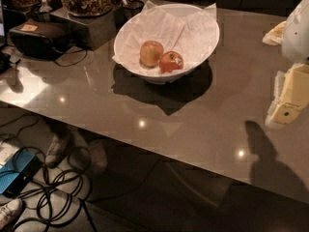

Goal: Pick apple from white bowl

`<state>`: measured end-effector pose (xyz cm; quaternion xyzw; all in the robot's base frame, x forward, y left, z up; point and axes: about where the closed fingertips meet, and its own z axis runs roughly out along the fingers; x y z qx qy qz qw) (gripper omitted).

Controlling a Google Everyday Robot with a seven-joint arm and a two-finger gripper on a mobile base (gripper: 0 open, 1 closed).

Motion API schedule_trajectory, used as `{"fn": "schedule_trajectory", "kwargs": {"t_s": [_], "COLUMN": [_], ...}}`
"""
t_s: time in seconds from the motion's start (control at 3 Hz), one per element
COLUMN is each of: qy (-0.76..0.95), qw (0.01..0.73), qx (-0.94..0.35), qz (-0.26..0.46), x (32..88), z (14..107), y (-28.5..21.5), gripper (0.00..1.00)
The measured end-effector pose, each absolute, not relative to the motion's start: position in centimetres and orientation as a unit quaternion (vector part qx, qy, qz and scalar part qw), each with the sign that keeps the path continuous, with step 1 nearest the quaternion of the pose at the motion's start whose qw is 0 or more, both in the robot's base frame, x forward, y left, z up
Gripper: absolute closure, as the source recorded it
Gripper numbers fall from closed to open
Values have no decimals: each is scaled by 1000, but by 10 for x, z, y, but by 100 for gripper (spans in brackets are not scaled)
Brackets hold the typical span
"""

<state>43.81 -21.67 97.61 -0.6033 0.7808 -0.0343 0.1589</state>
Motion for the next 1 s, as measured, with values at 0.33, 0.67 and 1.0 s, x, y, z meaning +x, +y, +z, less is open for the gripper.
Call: {"fn": "schedule_trajectory", "kwargs": {"t_s": [0.33,0.67,1.0], "qy": [781,789,793], "qw": [159,155,132], "qx": [-603,-594,-595], "qz": [-34,-13,20], "x": [438,450,509], "z": [976,978,984], "y": [-217,-209,-162], "gripper": [0,0,0]}}
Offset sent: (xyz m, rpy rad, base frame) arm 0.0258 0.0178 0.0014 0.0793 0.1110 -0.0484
